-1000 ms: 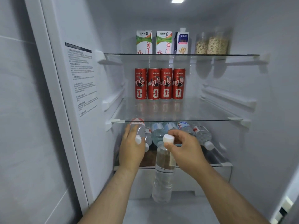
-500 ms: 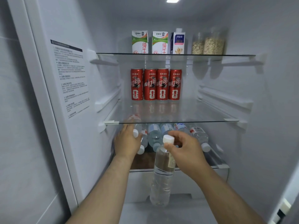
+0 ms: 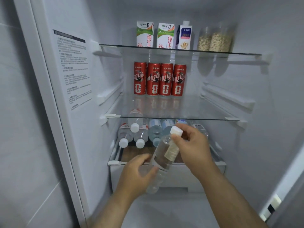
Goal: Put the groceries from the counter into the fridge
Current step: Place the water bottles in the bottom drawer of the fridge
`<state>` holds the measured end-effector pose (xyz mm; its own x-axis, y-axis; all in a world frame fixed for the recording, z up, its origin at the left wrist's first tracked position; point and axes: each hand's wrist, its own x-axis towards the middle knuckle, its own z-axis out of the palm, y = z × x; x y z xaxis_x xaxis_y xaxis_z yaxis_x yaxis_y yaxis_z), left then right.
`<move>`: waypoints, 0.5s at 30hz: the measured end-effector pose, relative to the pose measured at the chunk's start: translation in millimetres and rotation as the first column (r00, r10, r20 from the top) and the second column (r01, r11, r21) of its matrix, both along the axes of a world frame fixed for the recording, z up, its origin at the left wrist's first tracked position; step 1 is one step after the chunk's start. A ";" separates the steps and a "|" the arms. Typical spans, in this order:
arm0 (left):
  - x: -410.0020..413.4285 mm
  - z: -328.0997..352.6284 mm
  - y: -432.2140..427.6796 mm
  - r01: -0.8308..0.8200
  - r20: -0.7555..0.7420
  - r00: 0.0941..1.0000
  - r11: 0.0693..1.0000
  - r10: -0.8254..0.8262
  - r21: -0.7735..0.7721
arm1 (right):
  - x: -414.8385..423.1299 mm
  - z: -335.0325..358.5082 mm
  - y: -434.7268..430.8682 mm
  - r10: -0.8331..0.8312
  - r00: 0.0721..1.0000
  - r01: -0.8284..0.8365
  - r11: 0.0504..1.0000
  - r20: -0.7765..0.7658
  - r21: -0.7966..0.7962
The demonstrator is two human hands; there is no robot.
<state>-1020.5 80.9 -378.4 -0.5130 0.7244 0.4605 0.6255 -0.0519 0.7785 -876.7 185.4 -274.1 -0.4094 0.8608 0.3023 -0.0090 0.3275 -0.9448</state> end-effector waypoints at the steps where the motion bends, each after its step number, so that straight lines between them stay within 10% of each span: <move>1: 1.2 -3.7 -5.0 -0.012 -0.035 0.999 0.999 0.011 -0.031 | 1.9 0.3 0.6 -0.004 1.000 0.003 1.000 -0.030 -0.026; 9: 9.9 21.1 -22.9 -0.018 -0.181 0.983 0.992 -0.006 -0.128 | 24.5 15.3 -8.4 0.004 0.994 -0.013 0.996 -0.108 -0.087; 15: -4.5 48.2 -26.0 -0.067 -0.341 0.939 0.995 0.038 -0.074 | 54.4 45.4 -19.3 0.045 0.904 -0.163 0.956 0.425 0.246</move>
